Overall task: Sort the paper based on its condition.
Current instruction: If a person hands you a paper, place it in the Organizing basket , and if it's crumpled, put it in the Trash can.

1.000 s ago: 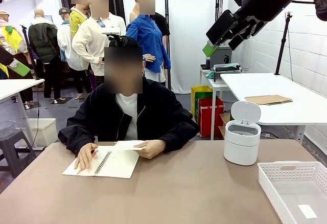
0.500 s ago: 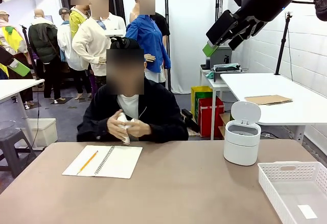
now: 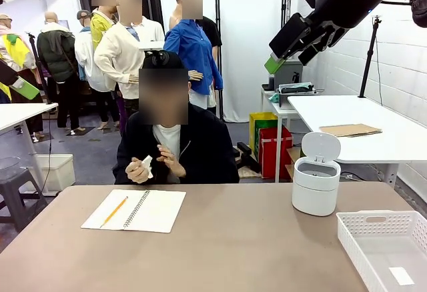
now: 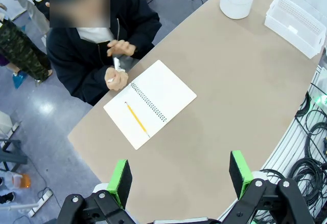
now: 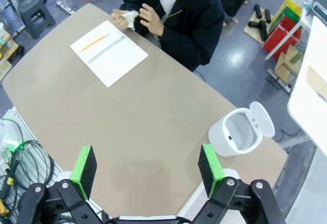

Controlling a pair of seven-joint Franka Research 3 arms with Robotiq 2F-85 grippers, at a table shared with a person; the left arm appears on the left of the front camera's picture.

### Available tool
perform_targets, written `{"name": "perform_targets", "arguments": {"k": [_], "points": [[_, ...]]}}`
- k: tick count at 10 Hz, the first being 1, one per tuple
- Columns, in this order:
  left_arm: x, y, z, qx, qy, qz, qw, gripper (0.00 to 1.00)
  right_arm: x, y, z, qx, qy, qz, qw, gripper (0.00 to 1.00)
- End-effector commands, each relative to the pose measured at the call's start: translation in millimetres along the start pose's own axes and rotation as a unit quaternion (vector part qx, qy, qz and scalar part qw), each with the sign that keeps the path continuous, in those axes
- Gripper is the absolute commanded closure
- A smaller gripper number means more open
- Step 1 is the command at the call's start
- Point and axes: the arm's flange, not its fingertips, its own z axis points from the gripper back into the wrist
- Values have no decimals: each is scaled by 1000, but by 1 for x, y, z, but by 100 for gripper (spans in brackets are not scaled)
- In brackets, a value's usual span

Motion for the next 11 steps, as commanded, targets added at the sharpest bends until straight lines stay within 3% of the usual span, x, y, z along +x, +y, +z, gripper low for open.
{"name": "perform_targets", "arguments": {"k": [1,11], "points": [[-1,2,0,4,2,2,1000,0,0,0,0,0,0,3,1000,0],[-1,2,0,4,2,2,1000,0,0,0,0,0,0,3,1000,0]]}}
